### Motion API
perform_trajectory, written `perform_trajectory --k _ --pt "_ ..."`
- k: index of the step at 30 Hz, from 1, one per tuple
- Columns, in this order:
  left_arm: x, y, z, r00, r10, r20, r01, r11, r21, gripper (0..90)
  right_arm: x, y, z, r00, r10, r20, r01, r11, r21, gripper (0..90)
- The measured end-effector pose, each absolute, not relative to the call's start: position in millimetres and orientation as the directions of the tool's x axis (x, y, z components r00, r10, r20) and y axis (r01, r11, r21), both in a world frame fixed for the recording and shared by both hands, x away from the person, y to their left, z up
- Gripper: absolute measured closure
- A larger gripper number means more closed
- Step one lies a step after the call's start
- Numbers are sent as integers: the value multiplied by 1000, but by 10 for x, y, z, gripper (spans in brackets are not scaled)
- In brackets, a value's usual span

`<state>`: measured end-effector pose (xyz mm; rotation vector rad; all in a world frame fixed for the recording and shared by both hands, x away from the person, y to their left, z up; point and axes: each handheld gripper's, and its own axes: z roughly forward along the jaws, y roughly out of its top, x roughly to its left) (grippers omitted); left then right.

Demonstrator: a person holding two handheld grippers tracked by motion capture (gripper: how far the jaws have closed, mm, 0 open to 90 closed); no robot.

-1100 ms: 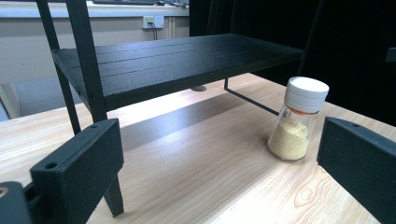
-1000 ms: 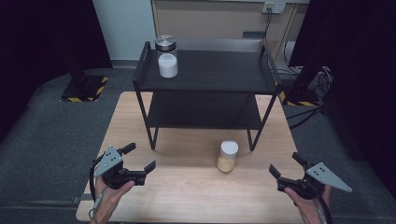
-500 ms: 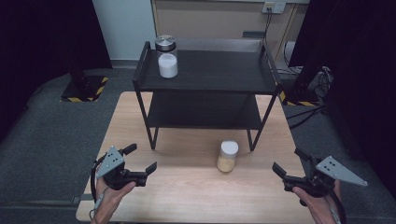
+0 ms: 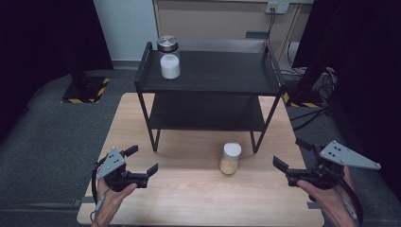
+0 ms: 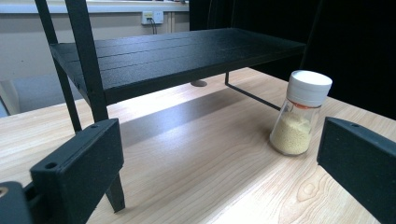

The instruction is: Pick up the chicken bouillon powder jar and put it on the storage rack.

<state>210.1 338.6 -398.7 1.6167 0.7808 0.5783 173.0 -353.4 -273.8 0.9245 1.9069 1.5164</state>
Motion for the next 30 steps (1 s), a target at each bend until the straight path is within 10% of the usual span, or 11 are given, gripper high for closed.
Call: perform_trajectory --k 30 --pt "2150 3385 -3984 659 751 -48 183 -98 978 0 2213 -3105 -2825 -638 770 15 311 240 919 30"
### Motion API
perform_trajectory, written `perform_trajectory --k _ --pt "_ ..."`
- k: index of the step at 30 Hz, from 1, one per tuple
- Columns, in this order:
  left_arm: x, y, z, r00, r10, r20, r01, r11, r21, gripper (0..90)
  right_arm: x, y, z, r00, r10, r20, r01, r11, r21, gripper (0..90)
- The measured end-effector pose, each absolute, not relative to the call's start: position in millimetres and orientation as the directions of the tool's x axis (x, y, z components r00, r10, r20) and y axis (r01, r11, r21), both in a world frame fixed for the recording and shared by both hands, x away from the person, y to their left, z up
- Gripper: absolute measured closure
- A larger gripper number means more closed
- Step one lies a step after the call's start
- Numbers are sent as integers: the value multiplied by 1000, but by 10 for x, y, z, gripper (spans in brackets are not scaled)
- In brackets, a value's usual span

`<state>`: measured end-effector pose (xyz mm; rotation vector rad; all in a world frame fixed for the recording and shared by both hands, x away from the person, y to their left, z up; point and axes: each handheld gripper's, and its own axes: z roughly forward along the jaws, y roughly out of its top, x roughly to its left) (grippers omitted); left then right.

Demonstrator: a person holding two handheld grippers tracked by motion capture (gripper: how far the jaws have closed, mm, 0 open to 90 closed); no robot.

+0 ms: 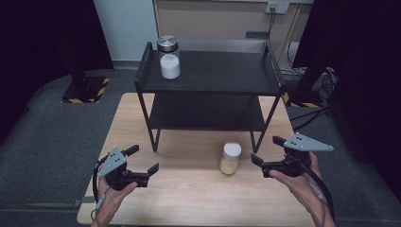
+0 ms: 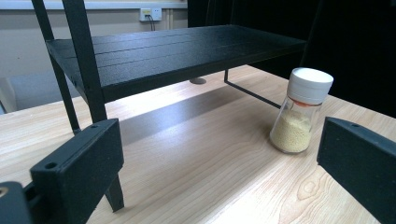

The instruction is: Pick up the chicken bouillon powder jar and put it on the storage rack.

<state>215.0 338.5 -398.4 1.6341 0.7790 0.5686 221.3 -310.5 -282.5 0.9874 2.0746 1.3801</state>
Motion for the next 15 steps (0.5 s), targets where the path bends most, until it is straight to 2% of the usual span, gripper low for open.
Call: perform_trajectory --k 15 --pt "2162 3393 -3985 660 750 -49 189 -103 977 0 2540 -2915 -3175 -688 726 8 319 293 901 47"
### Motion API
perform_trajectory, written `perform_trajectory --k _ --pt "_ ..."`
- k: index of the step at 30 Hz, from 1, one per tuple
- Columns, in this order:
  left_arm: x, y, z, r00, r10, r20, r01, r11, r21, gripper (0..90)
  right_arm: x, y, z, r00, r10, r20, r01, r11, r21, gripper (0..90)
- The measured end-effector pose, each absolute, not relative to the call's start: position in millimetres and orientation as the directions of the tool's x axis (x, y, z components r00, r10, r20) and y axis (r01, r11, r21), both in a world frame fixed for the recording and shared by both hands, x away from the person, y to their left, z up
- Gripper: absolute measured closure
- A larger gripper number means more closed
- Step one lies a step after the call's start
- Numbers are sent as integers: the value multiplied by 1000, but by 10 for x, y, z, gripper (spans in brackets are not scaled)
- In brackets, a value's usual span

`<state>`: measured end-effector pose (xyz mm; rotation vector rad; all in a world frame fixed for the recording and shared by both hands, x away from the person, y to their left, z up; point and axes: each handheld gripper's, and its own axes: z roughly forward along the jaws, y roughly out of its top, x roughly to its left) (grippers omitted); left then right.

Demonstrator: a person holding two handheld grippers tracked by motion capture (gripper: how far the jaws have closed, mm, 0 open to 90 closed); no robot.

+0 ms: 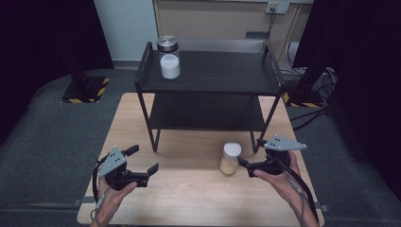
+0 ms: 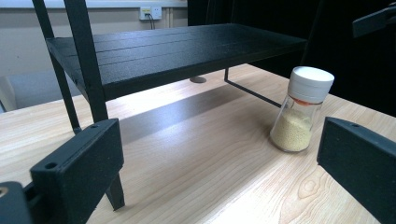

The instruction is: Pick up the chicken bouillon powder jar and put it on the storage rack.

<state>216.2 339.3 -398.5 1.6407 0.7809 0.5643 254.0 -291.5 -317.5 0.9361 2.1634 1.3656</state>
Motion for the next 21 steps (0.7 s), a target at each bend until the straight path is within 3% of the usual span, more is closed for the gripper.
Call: perform_trajectory --k 21 --pt "2161 3381 -3979 662 749 -40 191 -117 974 0 2932 -2753 -3580 -720 694 19 343 332 879 60"
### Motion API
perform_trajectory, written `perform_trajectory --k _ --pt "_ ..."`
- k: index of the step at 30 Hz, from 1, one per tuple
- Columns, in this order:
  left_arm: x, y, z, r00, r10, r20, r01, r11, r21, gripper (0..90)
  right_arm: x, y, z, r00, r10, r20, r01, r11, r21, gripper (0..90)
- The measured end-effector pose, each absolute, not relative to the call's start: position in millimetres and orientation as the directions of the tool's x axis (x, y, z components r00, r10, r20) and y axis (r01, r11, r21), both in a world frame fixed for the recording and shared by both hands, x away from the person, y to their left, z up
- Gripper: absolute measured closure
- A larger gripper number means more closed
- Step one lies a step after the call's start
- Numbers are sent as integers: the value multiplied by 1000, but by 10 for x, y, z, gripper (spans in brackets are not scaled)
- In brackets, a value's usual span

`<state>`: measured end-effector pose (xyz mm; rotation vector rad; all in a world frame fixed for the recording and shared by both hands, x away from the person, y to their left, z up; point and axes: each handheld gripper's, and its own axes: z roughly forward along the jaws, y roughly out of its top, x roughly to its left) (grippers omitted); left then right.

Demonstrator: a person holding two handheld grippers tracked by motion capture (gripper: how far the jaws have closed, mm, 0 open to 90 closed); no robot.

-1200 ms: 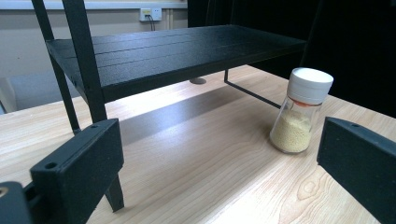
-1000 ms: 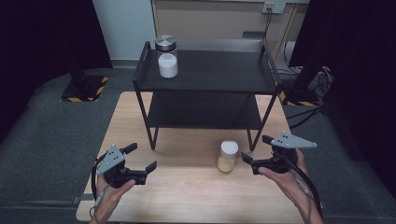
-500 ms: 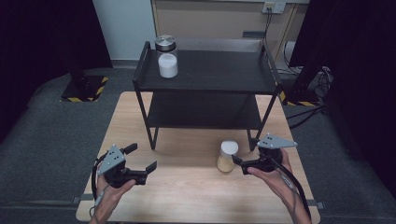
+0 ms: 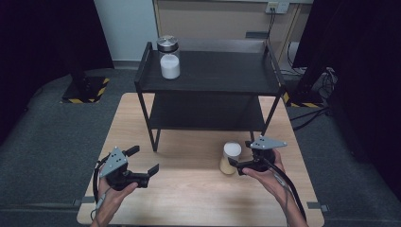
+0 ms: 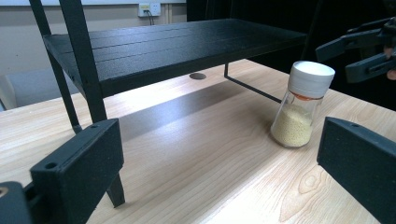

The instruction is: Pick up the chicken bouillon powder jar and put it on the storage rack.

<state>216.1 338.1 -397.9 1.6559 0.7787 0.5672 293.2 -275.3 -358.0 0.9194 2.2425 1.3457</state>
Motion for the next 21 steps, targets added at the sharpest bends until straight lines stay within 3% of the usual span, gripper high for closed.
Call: perform_trajectory --k 13,21 --pt "2162 3380 -3978 662 748 -38 192 -120 974 0 3050 -2644 -3710 -725 689 1 336 353 873 77" --pt "2167 3381 -3977 663 748 -35 193 -125 973 0 3081 -2585 -3819 -718 696 -10 324 347 880 155"
